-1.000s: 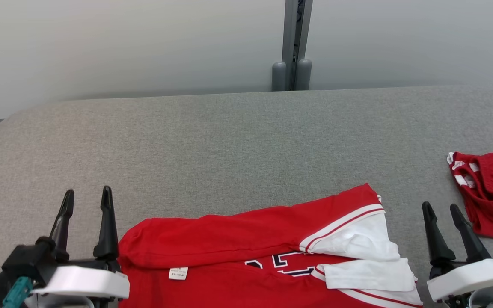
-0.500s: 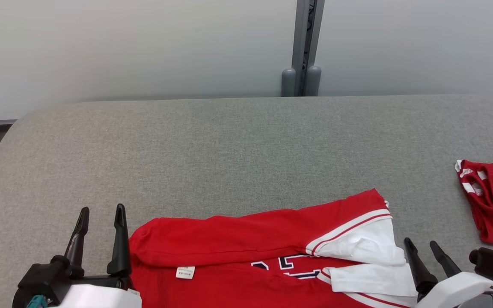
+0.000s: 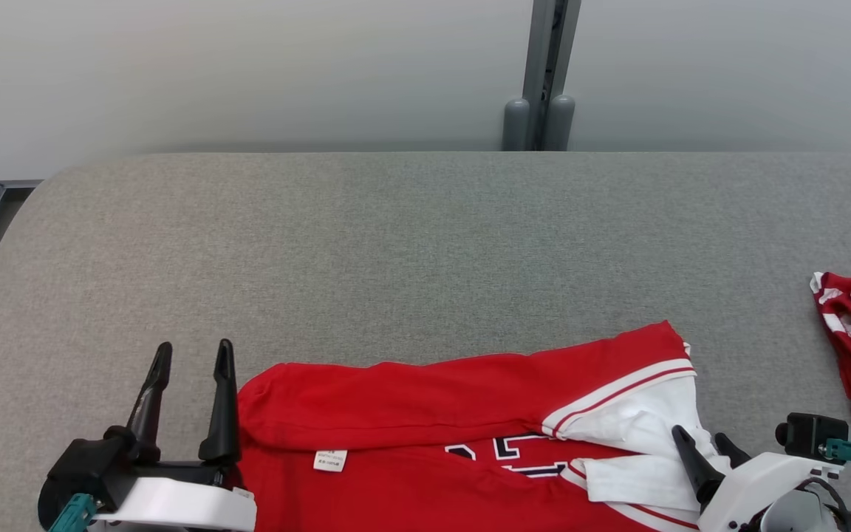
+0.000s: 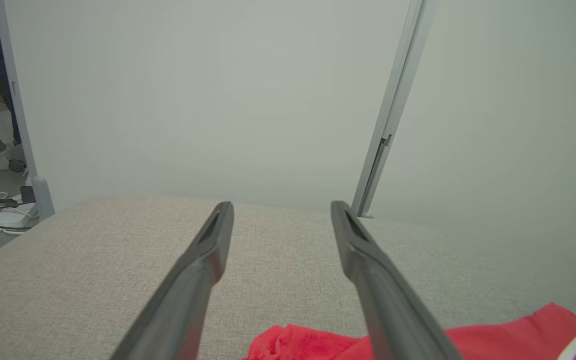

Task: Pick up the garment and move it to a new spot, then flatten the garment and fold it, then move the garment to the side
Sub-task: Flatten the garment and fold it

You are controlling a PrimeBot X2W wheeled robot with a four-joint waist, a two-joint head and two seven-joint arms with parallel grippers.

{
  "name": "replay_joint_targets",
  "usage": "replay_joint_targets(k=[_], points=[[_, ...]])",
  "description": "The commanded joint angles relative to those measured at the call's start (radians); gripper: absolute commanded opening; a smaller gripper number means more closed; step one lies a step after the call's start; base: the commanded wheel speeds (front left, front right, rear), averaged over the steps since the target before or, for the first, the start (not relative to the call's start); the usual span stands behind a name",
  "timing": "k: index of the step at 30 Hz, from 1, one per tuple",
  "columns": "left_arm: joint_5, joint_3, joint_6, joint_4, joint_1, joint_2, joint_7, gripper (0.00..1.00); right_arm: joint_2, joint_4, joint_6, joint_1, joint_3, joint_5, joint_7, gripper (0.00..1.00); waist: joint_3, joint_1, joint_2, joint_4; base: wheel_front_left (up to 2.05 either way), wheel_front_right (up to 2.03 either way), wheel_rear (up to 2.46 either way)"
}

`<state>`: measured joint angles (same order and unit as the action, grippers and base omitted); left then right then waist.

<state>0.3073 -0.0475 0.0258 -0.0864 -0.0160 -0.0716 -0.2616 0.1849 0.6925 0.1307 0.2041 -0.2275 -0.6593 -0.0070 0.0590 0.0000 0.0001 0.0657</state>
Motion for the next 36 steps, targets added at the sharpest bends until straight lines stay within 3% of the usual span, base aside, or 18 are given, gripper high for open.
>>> replay_joint_targets(k=[1,4,5,7,18,26,36], points=[[-0.012,0.007,0.011,-0.007,0.019,0.004,-0.004,1.00,-0.013,0.038,0.000,0.004,-0.005,-0.014,0.026,1.00,0.006,0.0000,-0.0001,0.013,0.00,0.00,0.00],[-0.017,0.010,0.017,-0.013,0.024,0.006,-0.004,1.00,-0.020,0.054,0.000,0.003,-0.014,-0.028,0.037,1.00,0.007,0.0000,-0.0001,0.023,0.00,0.00,0.00],[-0.018,0.012,0.019,-0.015,0.025,0.007,-0.004,1.00,-0.023,0.058,0.000,0.000,-0.020,-0.037,0.041,0.47,0.008,0.0000,-0.0001,0.027,0.00,0.00,0.00],[-0.021,0.016,0.024,-0.018,0.027,0.011,-0.004,1.00,-0.027,0.058,0.001,-0.006,-0.034,-0.050,0.037,0.00,0.009,0.0000,-0.0001,0.034,0.00,0.00,0.00],[-0.034,0.033,0.036,-0.021,0.031,0.018,-0.004,1.00,0.001,-0.008,0.001,0.036,-0.079,-0.092,-0.058,0.00,0.015,0.0000,-0.0001,0.034,0.00,0.00,0.00],[-0.025,0.032,0.042,-0.016,0.024,0.019,-0.004,1.00,0.087,-0.010,0.000,0.045,-0.003,-0.115,-0.113,0.00,0.011,0.0000,-0.0001,0.000,0.00,0.00,0.00],[-0.020,0.019,0.042,-0.024,0.021,0.019,-0.004,1.00,0.099,-0.027,0.000,0.039,0.041,-0.109,-0.114,0.00,-0.004,0.0000,-0.0001,-0.021,0.00,0.00,0.00]])
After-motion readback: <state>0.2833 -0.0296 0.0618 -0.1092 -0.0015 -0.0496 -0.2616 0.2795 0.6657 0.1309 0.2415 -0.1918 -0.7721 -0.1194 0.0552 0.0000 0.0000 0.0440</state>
